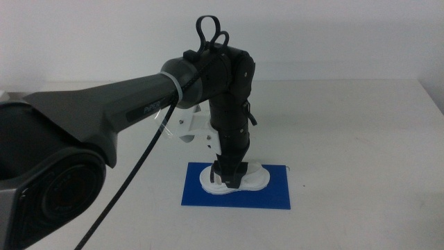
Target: Use one arm to grab the shoe from the table and place it on the mat.
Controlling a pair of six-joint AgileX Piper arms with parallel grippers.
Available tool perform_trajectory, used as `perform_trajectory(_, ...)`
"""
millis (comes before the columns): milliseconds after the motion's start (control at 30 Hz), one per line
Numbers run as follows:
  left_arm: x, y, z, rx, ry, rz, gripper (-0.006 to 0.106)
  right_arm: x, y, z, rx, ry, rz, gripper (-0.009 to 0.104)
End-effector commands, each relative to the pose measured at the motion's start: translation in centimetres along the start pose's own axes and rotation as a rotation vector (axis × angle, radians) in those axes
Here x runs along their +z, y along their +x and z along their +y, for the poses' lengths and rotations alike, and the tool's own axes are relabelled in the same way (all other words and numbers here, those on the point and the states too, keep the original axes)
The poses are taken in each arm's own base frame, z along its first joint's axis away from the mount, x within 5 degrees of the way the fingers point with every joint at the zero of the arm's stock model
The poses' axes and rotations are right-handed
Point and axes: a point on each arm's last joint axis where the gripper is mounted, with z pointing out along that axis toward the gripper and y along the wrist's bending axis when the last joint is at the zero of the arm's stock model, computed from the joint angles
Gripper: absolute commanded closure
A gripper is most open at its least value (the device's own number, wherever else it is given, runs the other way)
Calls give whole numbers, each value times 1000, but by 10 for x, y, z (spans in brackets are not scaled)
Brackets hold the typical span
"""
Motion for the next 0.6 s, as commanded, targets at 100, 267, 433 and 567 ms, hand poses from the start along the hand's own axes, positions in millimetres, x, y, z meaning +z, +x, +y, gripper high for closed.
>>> perform_trajectory(100, -34, 2, 9, 34, -10, 5, 102, -2, -6, -1, -17, 8, -97, 31)
perform_trajectory(267, -34, 2, 9, 13, -2, 3, 55, -2, -6, -1, -17, 8, -97, 31)
perform_trajectory(433, -35, 0, 8, -13, 3, -12, 17, -2, -6, -1, -17, 8, -97, 31)
perform_trajectory(567, -48, -2, 9, -4, 36, -7, 7, -2, -6, -1, -17, 8, -97, 31)
